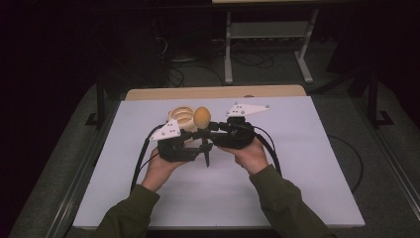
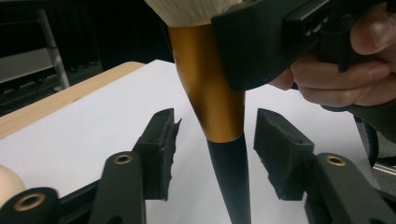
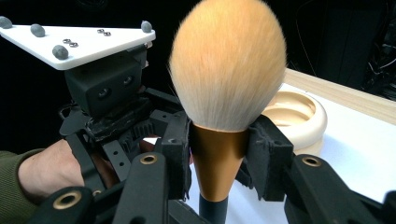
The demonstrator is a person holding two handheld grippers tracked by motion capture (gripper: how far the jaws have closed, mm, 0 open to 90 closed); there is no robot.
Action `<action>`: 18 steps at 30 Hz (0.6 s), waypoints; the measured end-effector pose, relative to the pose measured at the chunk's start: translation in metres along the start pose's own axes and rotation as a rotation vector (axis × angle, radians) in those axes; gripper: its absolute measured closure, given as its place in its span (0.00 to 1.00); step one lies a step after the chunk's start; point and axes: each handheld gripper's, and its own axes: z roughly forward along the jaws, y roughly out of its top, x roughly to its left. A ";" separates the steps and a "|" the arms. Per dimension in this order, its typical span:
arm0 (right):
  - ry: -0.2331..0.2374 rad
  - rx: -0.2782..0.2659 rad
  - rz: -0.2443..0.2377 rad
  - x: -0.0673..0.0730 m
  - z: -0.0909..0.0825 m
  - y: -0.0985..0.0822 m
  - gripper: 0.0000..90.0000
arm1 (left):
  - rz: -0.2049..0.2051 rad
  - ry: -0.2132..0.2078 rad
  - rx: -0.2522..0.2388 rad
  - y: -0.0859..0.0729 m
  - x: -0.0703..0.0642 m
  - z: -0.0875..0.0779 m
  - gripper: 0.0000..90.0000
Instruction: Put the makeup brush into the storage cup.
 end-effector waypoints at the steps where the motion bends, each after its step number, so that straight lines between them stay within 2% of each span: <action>1: 0.002 0.001 0.001 0.000 0.000 0.000 0.68 | -0.001 -0.001 0.000 0.000 0.000 0.000 0.57; 18: 0.002 -0.001 0.007 0.000 0.003 -0.002 0.68 | 0.004 -0.013 0.009 -0.002 0.002 -0.001 0.75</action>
